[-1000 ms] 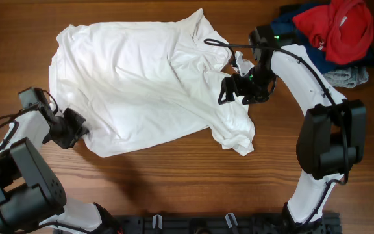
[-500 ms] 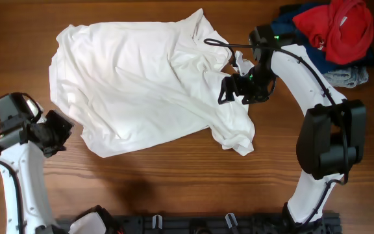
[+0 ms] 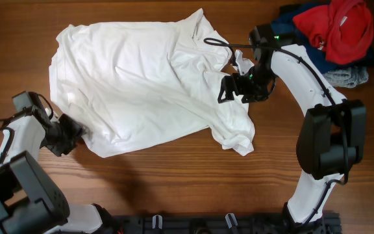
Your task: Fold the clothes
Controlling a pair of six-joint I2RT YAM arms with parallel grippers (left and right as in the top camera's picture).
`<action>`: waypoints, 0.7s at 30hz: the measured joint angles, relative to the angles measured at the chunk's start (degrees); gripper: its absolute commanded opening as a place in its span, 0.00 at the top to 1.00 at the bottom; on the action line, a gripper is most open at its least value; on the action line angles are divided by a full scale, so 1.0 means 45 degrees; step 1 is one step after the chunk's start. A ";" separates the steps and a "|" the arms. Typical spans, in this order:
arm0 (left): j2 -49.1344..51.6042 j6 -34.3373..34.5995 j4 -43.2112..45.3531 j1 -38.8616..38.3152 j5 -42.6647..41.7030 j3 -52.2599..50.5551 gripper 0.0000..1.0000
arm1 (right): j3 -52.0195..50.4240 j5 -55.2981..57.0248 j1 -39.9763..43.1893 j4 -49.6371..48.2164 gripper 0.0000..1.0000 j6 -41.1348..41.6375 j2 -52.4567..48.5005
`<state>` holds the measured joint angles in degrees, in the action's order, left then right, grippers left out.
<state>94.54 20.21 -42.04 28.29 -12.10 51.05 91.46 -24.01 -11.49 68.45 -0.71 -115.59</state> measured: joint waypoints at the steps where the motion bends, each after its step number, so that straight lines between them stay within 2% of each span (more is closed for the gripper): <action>1: 0.0136 -0.0010 0.0058 0.0000 -0.0068 -0.0005 0.53 | 0.0000 0.0005 0.0000 -0.0039 0.13 0.0000 0.0000; 12: 0.0117 -0.0466 0.0500 0.0044 -0.1078 -0.0627 0.40 | 0.0000 0.0005 0.0000 -0.0078 0.12 -0.0189 0.0000; 21: -0.0015 -0.0525 0.0918 0.0073 -0.1579 -0.0801 0.36 | 0.0000 0.0005 0.0000 0.0058 0.12 -0.0243 0.0000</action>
<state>94.48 17.85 -37.91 28.62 -19.20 47.44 91.46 -23.99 -11.49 68.71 -1.80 -115.59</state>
